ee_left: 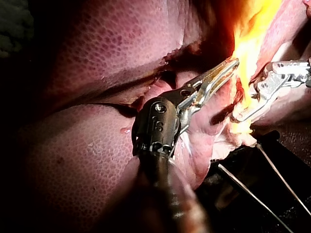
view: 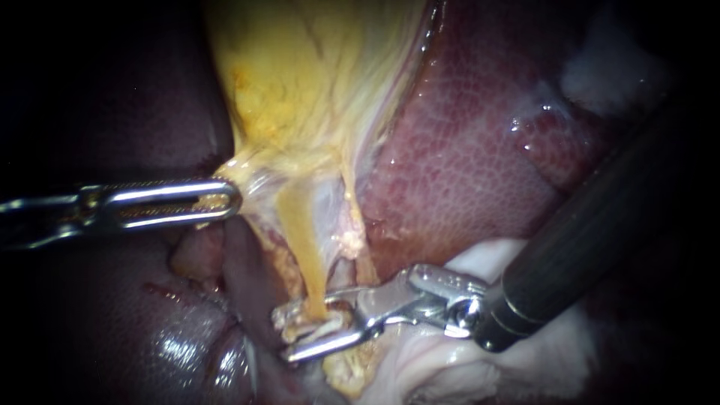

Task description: Clipping second clip left tube

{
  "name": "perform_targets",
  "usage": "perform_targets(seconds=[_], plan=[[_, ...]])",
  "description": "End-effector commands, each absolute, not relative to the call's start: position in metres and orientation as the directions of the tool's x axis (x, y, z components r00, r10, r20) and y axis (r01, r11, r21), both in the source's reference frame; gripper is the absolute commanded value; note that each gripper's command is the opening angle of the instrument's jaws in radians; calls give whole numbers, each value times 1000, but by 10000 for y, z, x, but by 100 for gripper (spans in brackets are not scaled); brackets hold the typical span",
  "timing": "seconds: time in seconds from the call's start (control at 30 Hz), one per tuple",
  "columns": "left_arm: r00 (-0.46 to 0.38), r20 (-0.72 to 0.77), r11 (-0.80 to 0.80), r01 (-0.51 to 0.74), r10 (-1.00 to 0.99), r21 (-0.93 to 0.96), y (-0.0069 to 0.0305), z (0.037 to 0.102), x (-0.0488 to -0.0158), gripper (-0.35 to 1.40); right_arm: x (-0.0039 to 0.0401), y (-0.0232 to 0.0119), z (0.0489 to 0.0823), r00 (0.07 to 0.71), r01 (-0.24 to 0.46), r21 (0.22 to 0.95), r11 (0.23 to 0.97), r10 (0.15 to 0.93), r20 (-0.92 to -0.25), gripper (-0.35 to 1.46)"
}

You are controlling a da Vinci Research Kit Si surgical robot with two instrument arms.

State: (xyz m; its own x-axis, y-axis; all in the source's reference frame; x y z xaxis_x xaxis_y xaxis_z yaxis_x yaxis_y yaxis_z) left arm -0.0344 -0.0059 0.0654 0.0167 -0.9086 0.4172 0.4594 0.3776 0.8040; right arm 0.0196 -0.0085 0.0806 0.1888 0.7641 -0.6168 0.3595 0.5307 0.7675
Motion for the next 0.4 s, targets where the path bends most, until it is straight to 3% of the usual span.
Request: perform_targets(seconds=[0.03,0.4], plan=[[17,418,378,459,-909,804,-59,653,-344,-35,195,-85,807,188,360,767,531,764,-617,-35],[17,417,378,459,-909,804,-59,653,-344,-35,194,-84,810,188,359,767,532,764,-617,-35]])
